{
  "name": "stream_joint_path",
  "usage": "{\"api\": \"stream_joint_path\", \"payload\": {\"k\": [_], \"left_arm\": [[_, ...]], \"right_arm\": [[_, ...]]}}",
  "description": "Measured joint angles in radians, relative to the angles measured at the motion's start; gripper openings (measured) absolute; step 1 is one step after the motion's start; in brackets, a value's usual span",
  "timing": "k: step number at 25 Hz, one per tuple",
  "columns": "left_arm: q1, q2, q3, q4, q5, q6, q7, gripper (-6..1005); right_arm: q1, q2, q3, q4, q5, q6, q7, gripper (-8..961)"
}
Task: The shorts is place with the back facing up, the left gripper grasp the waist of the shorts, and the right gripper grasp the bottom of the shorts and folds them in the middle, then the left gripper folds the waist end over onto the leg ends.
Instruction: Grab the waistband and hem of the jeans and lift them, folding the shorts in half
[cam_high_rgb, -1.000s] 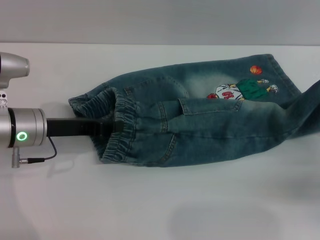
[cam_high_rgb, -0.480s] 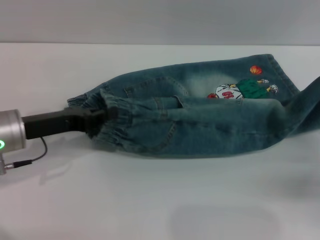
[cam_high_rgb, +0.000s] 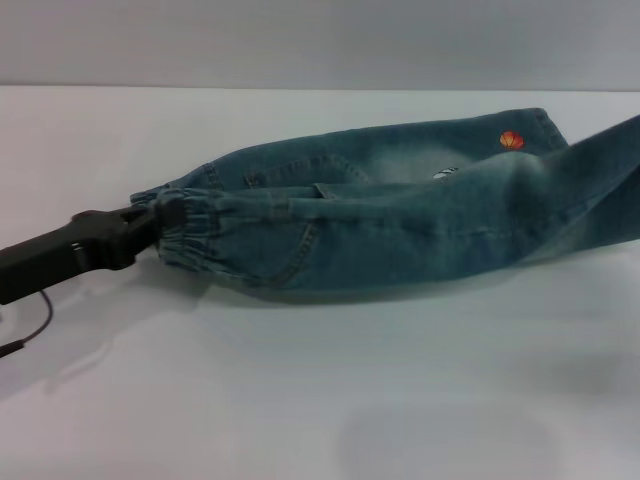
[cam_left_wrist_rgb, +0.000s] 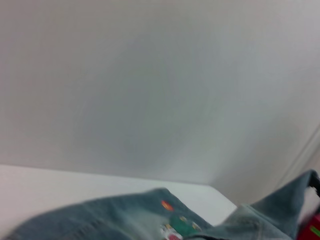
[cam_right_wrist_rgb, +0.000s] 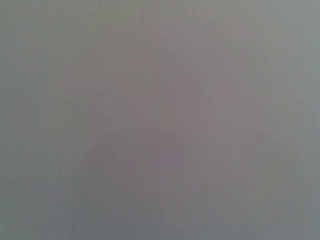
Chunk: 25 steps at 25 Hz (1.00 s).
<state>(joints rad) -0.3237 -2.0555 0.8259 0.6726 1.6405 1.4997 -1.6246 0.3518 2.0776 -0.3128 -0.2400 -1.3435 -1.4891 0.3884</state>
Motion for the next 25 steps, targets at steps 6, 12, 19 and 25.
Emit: {"api": "stream_joint_path", "payload": {"k": [6, 12, 19, 25], "left_arm": [[0.026, 0.002, -0.083, -0.026, -0.013, 0.026, 0.046, 46], [0.045, 0.003, -0.170, -0.036, -0.013, 0.032, 0.070, 47], [0.053, 0.005, -0.234, -0.038, -0.013, 0.028, 0.080, 49], [0.041, 0.002, -0.236, -0.037, -0.013, 0.023, 0.086, 50]], "right_arm": [[-0.001, -0.001, -0.010, 0.001, -0.004, -0.041, -0.001, -1], [-0.031, -0.002, -0.012, 0.003, -0.006, -0.057, -0.003, -1], [-0.059, -0.001, -0.012, 0.008, -0.007, -0.050, -0.003, -1], [-0.060, -0.001, -0.011, 0.019, -0.008, -0.046, -0.006, -2]]}}
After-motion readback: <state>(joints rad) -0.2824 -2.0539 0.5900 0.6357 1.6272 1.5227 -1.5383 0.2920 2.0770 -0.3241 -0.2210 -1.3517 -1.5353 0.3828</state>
